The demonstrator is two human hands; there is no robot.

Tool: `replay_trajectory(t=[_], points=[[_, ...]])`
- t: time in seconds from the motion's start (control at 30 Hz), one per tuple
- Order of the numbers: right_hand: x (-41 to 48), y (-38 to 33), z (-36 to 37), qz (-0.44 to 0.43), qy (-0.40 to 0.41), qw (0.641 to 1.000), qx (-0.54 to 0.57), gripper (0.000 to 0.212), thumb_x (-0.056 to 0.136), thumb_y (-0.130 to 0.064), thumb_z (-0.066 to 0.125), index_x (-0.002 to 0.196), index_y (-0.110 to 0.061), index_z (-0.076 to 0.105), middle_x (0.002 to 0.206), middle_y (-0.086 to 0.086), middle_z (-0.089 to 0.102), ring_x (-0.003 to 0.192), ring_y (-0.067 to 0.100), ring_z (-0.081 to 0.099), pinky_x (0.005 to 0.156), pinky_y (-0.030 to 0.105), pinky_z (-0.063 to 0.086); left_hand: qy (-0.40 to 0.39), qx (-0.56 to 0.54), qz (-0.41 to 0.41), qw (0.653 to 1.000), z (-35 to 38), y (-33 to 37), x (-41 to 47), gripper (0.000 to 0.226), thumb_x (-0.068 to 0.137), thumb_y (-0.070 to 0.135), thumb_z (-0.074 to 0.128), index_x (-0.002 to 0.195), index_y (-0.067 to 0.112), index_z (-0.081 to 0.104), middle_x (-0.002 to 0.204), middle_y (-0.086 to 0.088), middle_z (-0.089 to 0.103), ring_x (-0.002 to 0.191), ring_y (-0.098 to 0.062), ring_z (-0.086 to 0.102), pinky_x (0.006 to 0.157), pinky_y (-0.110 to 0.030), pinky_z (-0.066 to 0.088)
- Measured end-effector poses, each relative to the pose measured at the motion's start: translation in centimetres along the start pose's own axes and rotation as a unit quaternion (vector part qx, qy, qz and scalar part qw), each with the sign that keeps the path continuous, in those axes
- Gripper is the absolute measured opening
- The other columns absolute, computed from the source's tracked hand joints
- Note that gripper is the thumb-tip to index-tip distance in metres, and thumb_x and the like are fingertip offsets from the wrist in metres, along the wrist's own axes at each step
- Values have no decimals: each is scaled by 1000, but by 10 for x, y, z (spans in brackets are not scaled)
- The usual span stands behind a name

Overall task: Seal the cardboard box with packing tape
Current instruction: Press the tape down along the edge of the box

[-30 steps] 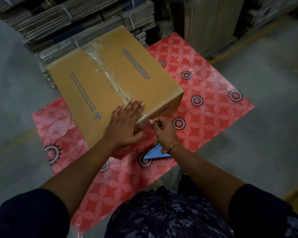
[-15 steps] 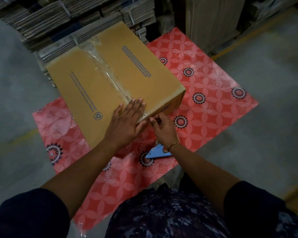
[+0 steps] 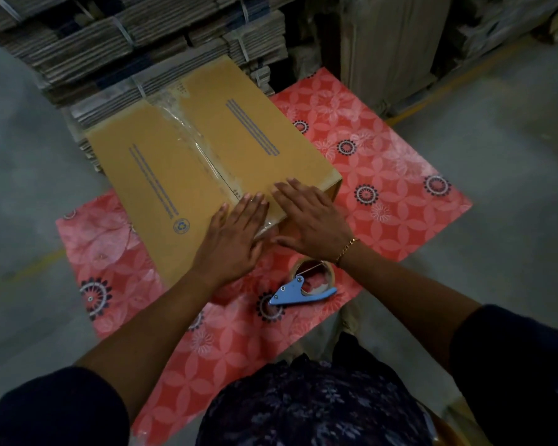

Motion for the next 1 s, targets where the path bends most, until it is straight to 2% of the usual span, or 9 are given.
replay_trajectory(t=[0.13, 0.5, 0.63, 0.8, 1.0], points=[[18, 4, 18, -50, -69, 995, -47, 92, 90, -76, 31, 155, -12, 28, 164, 7, 27, 153, 24, 20, 121, 46, 21, 0, 11, 3, 1000, -1, 1, 0, 77, 92, 42, 47, 158, 13, 21, 168, -5, 20, 155, -22, 20, 120, -54, 24], [23, 9, 30, -86, -80, 990, -83, 83, 93, -63, 45, 154, -9, 30, 162, 10, 31, 150, 27, 27, 118, 45, 27, -15, -13, -7, 1000, 1, 1, 2, 75, 94, 46, 42, 159, 16, 20, 169, -1, 18, 155, -18, 17, 121, -54, 23], [23, 9, 30, -88, -91, 988, -85, 83, 92, -60, 48, 155, -9, 28, 163, 10, 30, 151, 27, 25, 119, 45, 26, -9, -10, -18, 1000, -2, 6, 3, 76, 94, 55, 42, 157, 14, 26, 166, -3, 27, 154, -20, 23, 121, -54, 24], [23, 10, 29, -87, -96, 988, -87, 84, 90, -57, 56, 155, -10, 28, 163, 9, 29, 151, 27, 24, 119, 45, 27, -21, 13, -19, 1000, -3, 9, 5, 71, 95, 48, 29, 156, 12, 28, 166, -4, 29, 152, -22, 27, 119, -55, 26], [23, 10, 33, -84, -103, 987, -88, 90, 87, -56, 63, 156, -11, 26, 164, 8, 28, 152, 26, 23, 119, 44, 25, -35, 8, -18, 999, -1, 9, 4, 74, 91, 42, 34, 157, 11, 26, 166, -6, 27, 153, -25, 25, 119, -56, 24]])
Point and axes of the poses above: each hand's wrist, its own x-axis towards the middle knuckle, its own z-axis out of the palm, y = z × x, the point moved 6 cm from there along x, towards the middle knuckle
